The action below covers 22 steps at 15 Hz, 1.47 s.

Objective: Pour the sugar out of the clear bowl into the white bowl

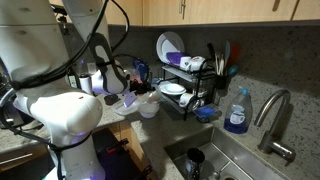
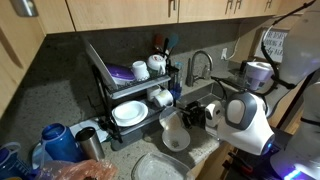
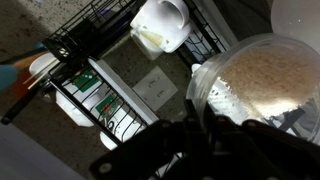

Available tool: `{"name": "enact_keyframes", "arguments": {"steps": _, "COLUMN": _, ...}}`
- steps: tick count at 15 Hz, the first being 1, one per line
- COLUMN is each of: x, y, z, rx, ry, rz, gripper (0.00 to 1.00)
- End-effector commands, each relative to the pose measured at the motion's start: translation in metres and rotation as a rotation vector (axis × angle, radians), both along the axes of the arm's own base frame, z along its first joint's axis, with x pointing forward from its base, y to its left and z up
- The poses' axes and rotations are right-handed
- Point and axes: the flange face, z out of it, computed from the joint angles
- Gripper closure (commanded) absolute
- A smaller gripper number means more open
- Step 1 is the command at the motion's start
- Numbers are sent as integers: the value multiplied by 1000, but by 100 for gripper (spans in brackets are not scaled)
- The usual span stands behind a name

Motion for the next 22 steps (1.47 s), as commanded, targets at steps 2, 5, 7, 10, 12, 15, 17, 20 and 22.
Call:
{"name": "enact_keyframes", "arguments": {"steps": 2, "x": 1, "y": 2, "z": 5, "rx": -41, "ry": -42, "rz": -22, "gripper": 98}}
{"name": "enact_keyframes", "arguments": {"steps": 5, "x": 1, "y": 3, "z": 6, "rx": -55, "ry": -48, "rz": -32, "gripper": 98}}
{"name": "enact_keyframes", "arguments": {"steps": 7, "x": -2, "y": 6, "z": 5, "rx": -63, "ry": -51, "rz": -37, "gripper": 98}}
{"name": "enact_keyframes", "arguments": {"steps": 10, "x": -8, "y": 14, "z": 6, "rx": -68, "ry": -59, "rz": -39, "gripper": 98}}
{"name": "enact_keyframes", "arguments": {"steps": 12, "x": -13, "y": 20, "z": 4, "rx": -72, "ry": -66, "rz": -36, "gripper": 98}}
{"name": "enact_keyframes", "arguments": {"steps": 15, "x": -19, "y": 25, "z": 0, "rx": -88, "ry": -85, "rz": -40, "gripper": 98}}
{"name": "enact_keyframes", "arguments": {"steps": 17, "x": -20, "y": 26, "z": -1, "rx": -102, "ry": -103, "rz": -43, "gripper": 98}}
{"name": "enact_keyframes", "arguments": {"steps": 20, "x": -20, "y": 25, "z": -8, "rx": -127, "ry": -118, "rz": -44, "gripper": 98}}
{"name": "enact_keyframes", "arguments": {"steps": 22, "x": -20, "y": 23, "z": -12, "rx": -136, "ry": -118, "rz": -48, "gripper": 98}}
